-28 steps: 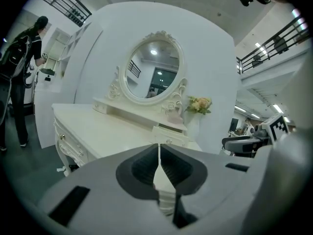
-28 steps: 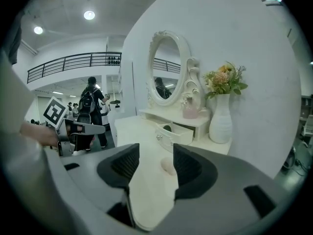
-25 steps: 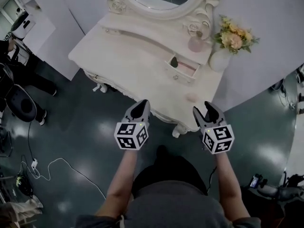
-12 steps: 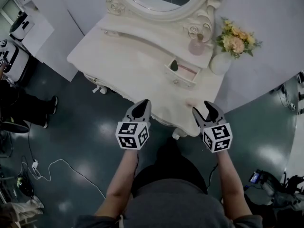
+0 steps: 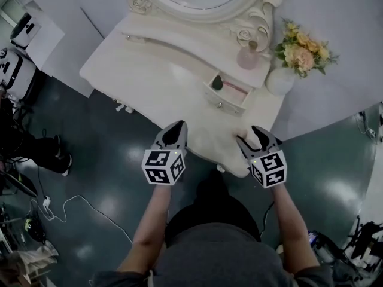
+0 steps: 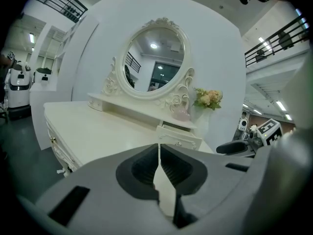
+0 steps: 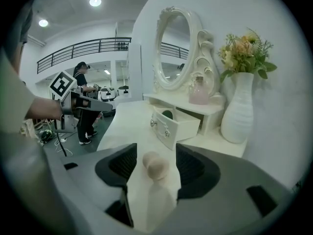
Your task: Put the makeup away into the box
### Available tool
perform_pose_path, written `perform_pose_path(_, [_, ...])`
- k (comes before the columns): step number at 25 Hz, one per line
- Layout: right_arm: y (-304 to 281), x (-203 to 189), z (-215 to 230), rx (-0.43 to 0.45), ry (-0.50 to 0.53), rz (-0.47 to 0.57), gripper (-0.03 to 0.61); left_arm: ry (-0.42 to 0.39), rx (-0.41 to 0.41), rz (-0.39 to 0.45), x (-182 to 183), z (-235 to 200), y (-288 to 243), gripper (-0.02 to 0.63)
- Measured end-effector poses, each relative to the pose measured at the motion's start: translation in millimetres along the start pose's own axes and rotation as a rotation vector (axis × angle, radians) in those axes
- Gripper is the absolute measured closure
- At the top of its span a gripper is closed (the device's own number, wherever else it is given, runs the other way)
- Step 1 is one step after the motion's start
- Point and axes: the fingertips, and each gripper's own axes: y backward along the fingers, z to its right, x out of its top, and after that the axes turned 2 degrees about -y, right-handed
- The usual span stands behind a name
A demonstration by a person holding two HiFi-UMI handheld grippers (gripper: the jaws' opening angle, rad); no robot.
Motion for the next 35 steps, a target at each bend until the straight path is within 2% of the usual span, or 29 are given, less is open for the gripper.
perform_pose_path(13, [-32, -22, -6, 0.137, 0.076, -0.112, 0.313, 0.033, 0.053, -0.026, -5, -11, -17, 0.597])
perform_pose_path(25, [-38, -30, -3, 0.144, 0.119, -0.169, 0.380, 0.052, 0.079, -0.041, -16, -14, -12, 0.597])
perform_pose_path(29, [-40, -31, -2, 0.151, 0.102, -0.179, 0.410, 0.055, 0.084, -0.035, -14, -13, -10, 0.597])
perform_pose_path(35, [-33, -21, -1, 0.167, 0.082, -0.153, 0.420, 0.050, 0.095, -0.014, -6, -12, -9, 0.597])
